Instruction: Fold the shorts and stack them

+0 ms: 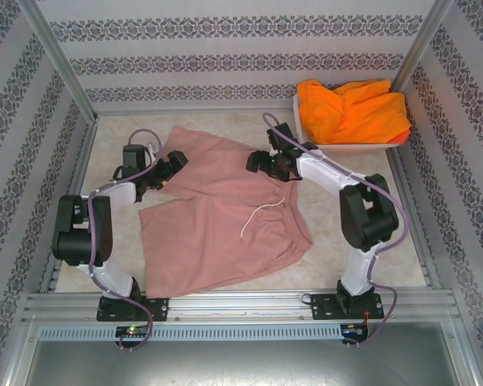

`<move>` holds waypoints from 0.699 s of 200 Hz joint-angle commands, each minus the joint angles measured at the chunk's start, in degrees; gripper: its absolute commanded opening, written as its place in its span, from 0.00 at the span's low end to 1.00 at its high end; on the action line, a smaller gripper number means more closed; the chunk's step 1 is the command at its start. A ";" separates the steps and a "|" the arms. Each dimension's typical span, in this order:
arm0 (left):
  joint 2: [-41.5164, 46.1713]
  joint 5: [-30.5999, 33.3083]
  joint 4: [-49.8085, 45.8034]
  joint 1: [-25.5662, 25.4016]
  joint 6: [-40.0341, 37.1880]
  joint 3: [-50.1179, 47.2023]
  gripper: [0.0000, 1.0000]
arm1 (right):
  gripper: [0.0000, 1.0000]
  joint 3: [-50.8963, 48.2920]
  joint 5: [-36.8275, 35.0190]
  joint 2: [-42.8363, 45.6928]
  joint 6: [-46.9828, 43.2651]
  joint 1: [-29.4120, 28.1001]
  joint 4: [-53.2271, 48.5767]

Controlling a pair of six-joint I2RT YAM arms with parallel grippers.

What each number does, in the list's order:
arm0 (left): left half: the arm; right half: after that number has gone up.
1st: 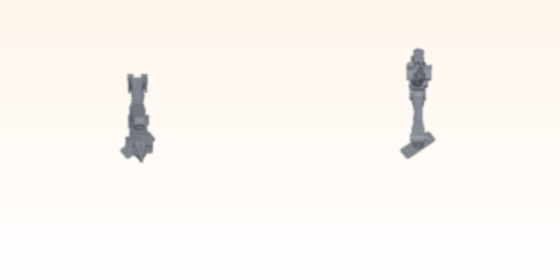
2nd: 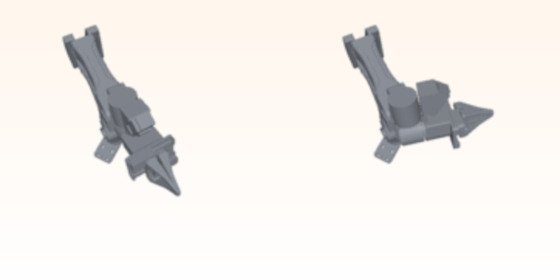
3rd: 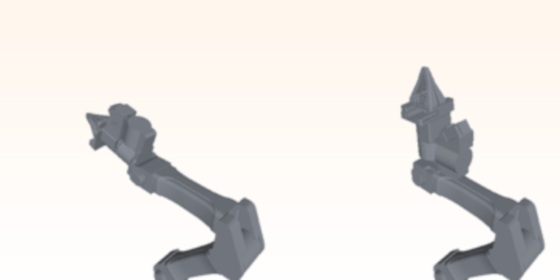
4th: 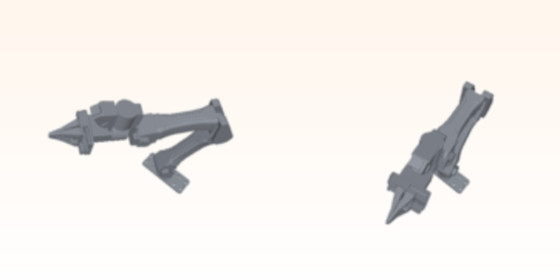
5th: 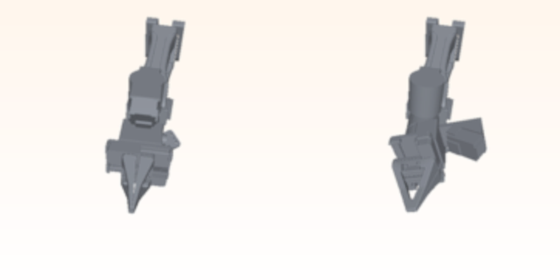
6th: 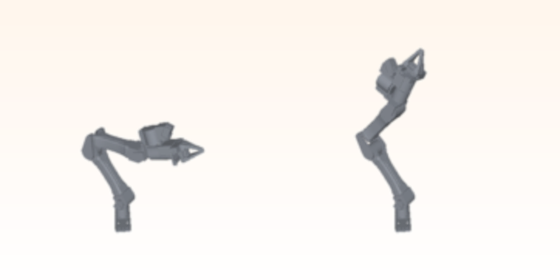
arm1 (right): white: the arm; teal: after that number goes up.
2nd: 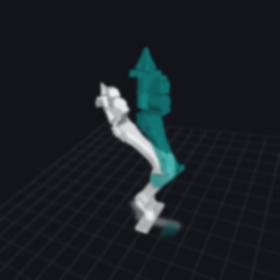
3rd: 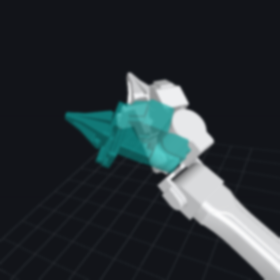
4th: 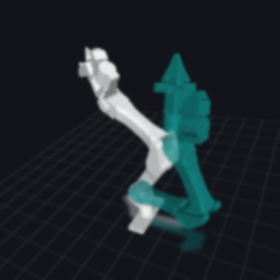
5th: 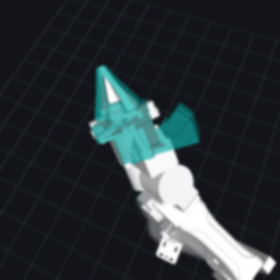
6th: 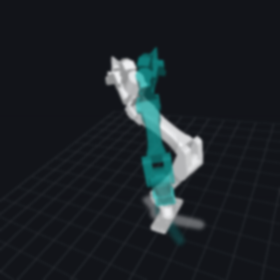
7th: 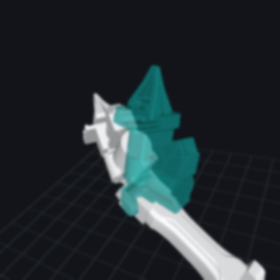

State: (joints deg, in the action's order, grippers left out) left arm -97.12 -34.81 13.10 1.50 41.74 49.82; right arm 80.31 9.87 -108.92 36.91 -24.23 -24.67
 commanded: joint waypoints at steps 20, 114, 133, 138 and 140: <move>-5.07 1.01 0.35 0.09 -3.10 0.69 1.00 | 0.84 7.20 -1.43 -9.31 -1.70 0.01 -2.29; -16.25 2.17 -2.99 3.86 -5.31 10.96 1.00 | 0.85 18.74 -4.06 -22.37 1.70 3.29 -4.35; -18.94 2.26 -4.38 3.95 -5.13 15.49 1.00 | 0.85 21.93 -4.31 -24.23 2.50 3.90 -5.17; -19.55 2.20 -4.48 3.95 -5.09 16.63 1.00 | 0.85 22.82 -4.37 -24.66 2.78 3.95 -5.41; -19.81 2.13 -4.53 3.95 -5.02 17.04 1.00 | 0.85 23.14 -4.41 -24.84 2.92 4.06 -5.40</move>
State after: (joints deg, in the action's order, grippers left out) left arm -112.88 -34.24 13.61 4.62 38.11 63.11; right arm 100.36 7.92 -129.95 37.80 -21.19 -26.81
